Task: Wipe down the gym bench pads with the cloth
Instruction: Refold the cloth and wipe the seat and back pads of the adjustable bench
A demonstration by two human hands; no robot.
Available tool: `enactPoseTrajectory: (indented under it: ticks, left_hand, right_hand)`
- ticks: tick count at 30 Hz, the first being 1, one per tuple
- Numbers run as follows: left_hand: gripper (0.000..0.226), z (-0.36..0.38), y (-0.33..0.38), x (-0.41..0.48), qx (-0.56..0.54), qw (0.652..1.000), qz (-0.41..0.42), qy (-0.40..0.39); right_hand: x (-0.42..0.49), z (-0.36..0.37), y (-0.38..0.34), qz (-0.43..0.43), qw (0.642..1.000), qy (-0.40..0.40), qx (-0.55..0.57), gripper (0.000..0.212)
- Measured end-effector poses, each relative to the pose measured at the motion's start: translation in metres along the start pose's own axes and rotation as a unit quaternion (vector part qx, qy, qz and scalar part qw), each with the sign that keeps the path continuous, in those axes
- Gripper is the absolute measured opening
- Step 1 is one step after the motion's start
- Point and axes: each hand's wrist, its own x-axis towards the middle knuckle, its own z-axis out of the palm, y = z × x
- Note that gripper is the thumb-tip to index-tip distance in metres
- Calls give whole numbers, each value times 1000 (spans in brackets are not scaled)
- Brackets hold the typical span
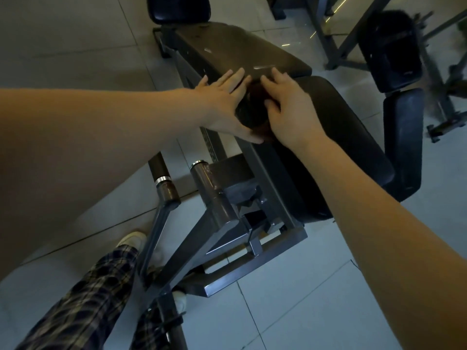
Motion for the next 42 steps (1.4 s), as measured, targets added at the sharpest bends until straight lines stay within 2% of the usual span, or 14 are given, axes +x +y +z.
enactPoseTrajectory:
  ticks: [5,9,15,23,28,32,36,38,42]
  left_hand:
    - [148,-3,-3,0,25,1000,10,-16]
    - [146,-1,-6,4,15,1000,15,-10]
    - [147,4,-9,7,-6,999,31,-9]
    - [141,5,-10,4,30,999,43,6]
    - [141,5,-13,4,83,995,55,14]
    - [142,7,-18,6,71,995,73,23]
    - [137,2,-21,5,55,994,92,20]
    - [134,-2,-21,3,36,994,102,17]
    - [125,-8,-18,5,69,992,102,2]
  right_hand:
    - [-80,-17,25,-51,996,-70,-35,53]
    - [-116,-21,50,-57,996,-62,8,51]
    - [-56,-4,22,-32,999,-9,-7,45]
    - [25,10,-19,28,999,6,-19,43]
    - [-7,4,-13,13,1000,-9,-14,46]
    - [-73,-7,12,-13,999,-20,-21,45]
    - [-122,-17,34,-2,1000,-24,-9,43]
    - [-124,-16,35,-2,1000,-15,-5,42]
    - [-98,-8,31,-16,1000,13,-18,45]
